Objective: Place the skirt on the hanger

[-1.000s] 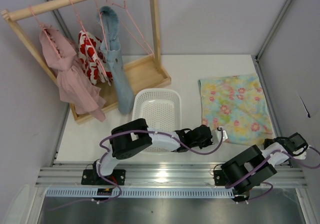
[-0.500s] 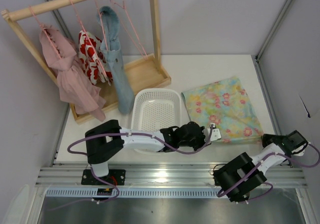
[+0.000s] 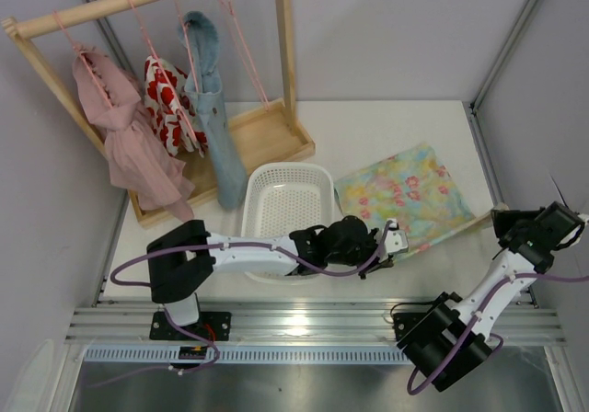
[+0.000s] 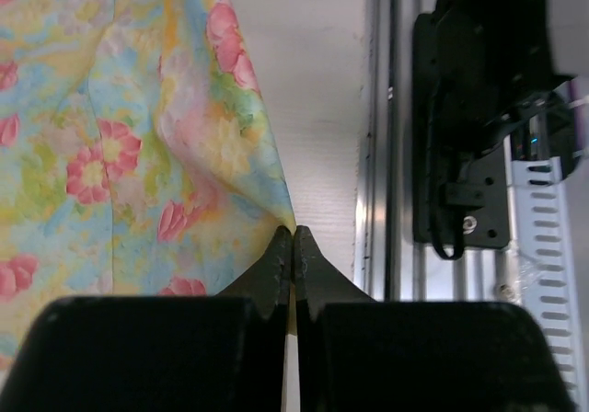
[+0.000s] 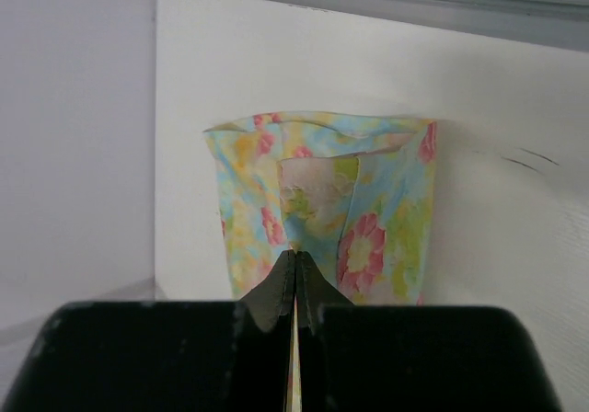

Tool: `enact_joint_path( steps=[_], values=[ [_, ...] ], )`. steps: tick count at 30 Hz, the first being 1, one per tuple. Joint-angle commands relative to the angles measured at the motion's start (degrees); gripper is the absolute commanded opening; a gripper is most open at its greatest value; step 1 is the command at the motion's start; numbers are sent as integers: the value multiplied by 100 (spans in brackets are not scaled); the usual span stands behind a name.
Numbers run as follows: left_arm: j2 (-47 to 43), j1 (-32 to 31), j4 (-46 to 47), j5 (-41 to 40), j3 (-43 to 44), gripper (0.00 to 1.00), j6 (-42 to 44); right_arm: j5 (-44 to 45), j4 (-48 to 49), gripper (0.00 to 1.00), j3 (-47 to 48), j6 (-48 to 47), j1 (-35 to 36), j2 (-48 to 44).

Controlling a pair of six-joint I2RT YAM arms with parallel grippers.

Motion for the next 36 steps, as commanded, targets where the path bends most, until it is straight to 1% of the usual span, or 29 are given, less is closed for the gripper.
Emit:
enact_joint_path(
  steps=[1,3,5,9,13,15,17,19,20,22,23,25,26,29,30,33,36],
  values=[
    [-344,-7,-315,889,221,0,-286,376,345,0,715,-154,-14,217],
    [-309,-33,-289,1162,326,0,-366,421,169,0,979,-425,-40,340],
    [-256,-94,-298,1189,457,0,-549,438,81,0,1198,-611,-49,410],
    [-28,-252,-482,1277,756,0,-603,561,-156,0,1445,-761,-93,543],
    [78,-341,-404,1505,924,0,-910,641,-227,0,1743,-858,-102,569],
    [78,-341,-342,1541,942,0,-1155,457,8,0,1814,-902,-58,586],
    [52,-314,-386,1261,977,0,-1375,167,124,0,1920,-980,196,779],
    [34,-175,-324,1067,933,0,-1604,279,72,0,2078,-1147,511,990],
    [26,-87,-272,1014,855,0,-1884,333,80,0,2192,-1305,844,1182],
    [8,237,-140,1014,723,0,-2175,464,177,0,2254,-1385,1162,1315],
    [-9,344,-96,1005,609,0,-2403,482,238,0,2272,-1429,1459,1438],
    [-80,624,-34,1005,450,0,-2580,544,431,0,2316,-1552,1760,1579],
    [-89,696,-17,1040,354,0,-2685,562,475,0,2403,-1587,2057,1667],
    [-115,889,-69,961,265,0,-2774,693,502,0,2596,-1771,2533,2150],
    [-106,951,-87,917,256,0,-2783,885,511,0,2745,-1842,2874,2403],
    [-63,1065,-227,646,230,0,-2783,1115,713,0,2913,-1895,3359,2852],
    [-45,1241,-306,566,273,0,-2739,1072,1020,0,3036,-1939,3606,3248]
  ],
)
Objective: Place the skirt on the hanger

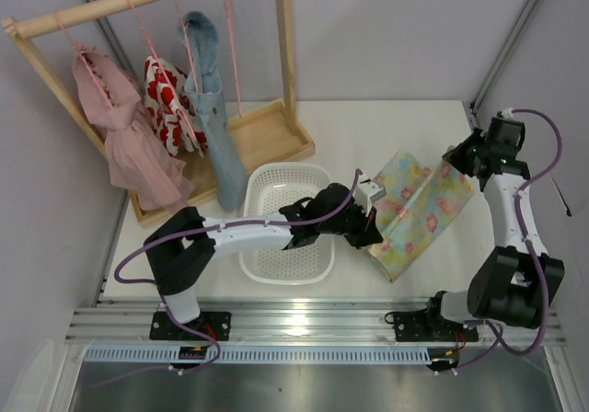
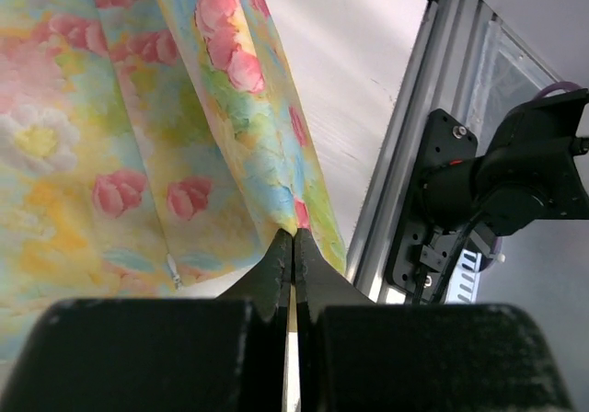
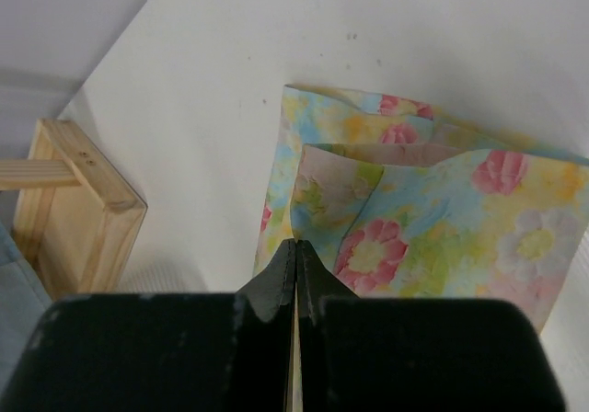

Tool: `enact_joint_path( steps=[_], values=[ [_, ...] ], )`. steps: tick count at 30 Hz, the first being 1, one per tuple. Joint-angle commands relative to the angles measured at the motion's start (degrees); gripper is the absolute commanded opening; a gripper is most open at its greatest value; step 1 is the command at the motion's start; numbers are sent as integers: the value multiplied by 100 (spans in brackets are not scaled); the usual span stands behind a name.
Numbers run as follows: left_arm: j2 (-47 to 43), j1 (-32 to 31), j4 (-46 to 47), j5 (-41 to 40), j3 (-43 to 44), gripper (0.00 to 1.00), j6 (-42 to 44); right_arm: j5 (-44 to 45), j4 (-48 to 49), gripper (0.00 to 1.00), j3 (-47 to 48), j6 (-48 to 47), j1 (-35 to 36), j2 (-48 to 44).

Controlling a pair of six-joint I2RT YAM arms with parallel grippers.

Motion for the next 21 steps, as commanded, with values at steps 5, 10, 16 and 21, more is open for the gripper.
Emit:
enact_joint_path(
  steps=[5,10,16,21],
  values=[
    [8,387,-413,-224,205,0,-74,-248,1112,0,786,-210,314,1005],
    [105,555,-597,-198,345,0,13,-398,1165,0,1314,-105,428,1691],
    [193,704,-615,-286,398,0,-4,-636,1394,0,1437,-43,463,1990],
    [289,784,-606,-400,398,0,31,-654,1376,0,1806,-140,639,2438]
  ],
)
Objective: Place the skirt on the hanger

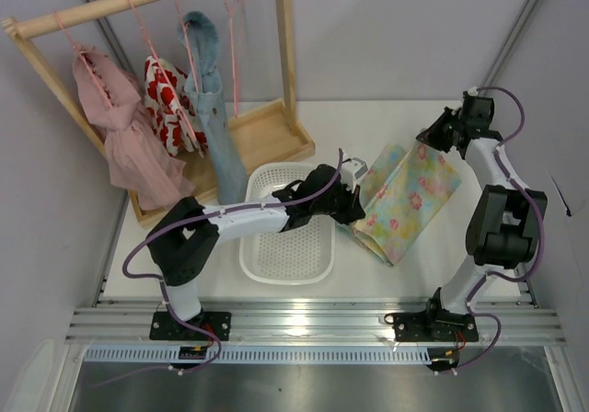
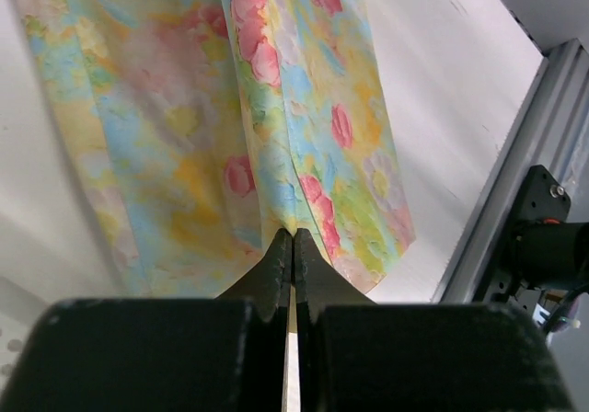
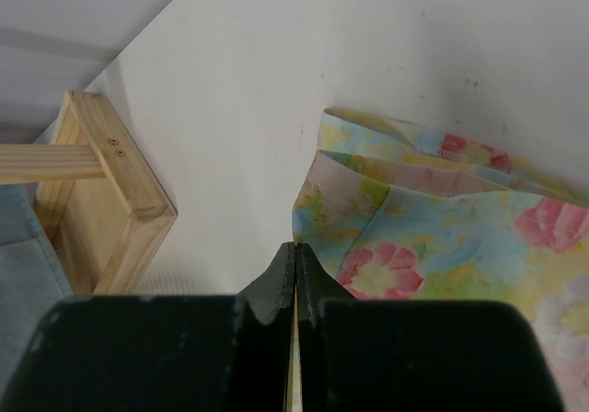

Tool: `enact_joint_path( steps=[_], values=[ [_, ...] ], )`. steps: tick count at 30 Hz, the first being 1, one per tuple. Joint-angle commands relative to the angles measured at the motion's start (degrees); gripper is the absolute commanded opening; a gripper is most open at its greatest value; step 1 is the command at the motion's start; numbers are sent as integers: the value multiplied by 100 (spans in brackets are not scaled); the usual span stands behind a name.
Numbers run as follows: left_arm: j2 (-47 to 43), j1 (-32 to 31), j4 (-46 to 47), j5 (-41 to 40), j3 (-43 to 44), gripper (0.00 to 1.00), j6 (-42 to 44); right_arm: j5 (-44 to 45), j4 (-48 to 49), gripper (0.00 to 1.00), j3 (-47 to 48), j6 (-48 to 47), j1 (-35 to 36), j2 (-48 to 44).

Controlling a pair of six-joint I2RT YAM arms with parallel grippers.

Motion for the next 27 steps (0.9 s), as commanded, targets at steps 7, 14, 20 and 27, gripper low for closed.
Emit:
enact_joint_path(
  steps=[7,14,20,27],
  values=[
    [233,247,-149,-99,158,0,-17,110,596,0,945,-136,303,864],
    [427,361,-185,-161,255,0,-70,-48,684,0,1367,-223,444,1382],
    [550,423,-334,-363,395,0,-79,-128,605,0,2035,-390,655,1980],
    [647,555,-466,-539,474,2,-123,-136,490,0,2571,-435,804,2578]
  ],
)
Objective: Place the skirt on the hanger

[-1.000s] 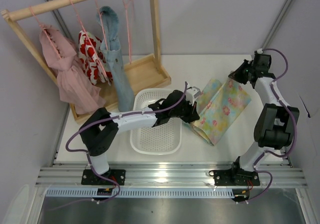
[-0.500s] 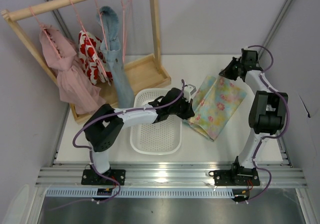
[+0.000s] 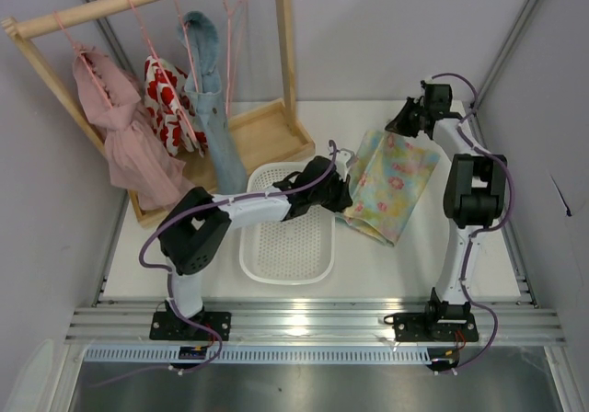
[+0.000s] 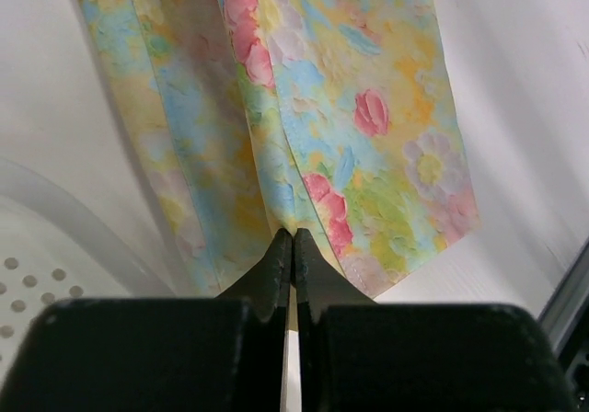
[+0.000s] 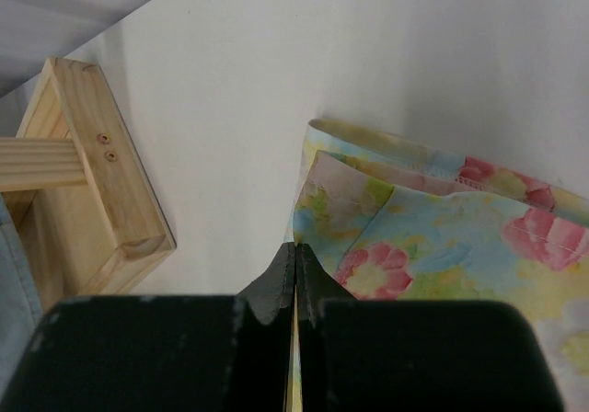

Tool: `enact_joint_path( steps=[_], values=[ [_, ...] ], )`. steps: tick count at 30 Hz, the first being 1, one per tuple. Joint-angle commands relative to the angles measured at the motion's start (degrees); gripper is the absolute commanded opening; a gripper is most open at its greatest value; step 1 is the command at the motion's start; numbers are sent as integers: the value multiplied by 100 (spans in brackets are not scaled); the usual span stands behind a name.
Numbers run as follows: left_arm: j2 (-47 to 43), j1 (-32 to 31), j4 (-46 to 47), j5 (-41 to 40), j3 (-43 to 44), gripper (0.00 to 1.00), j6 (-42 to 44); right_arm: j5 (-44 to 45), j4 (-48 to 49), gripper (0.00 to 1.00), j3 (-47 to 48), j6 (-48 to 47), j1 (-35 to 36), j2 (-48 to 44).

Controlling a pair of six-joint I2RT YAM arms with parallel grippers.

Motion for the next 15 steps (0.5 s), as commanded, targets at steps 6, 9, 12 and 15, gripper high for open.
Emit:
enact_joint_path(
  steps=[6,9,12,15],
  values=[
    [173,94,-249,38,256,0,-127,189,142,0,988,-232,70,550],
    [217,102,-284,143,318,0,-101,539,115,0,866,-249,53,366],
    [208,102,-284,214,397,0,-92,638,238,0,602,-267,-52,-2],
    [191,33,-267,284,432,0,-66,638,300,0,224,-258,-166,-284]
  ],
)
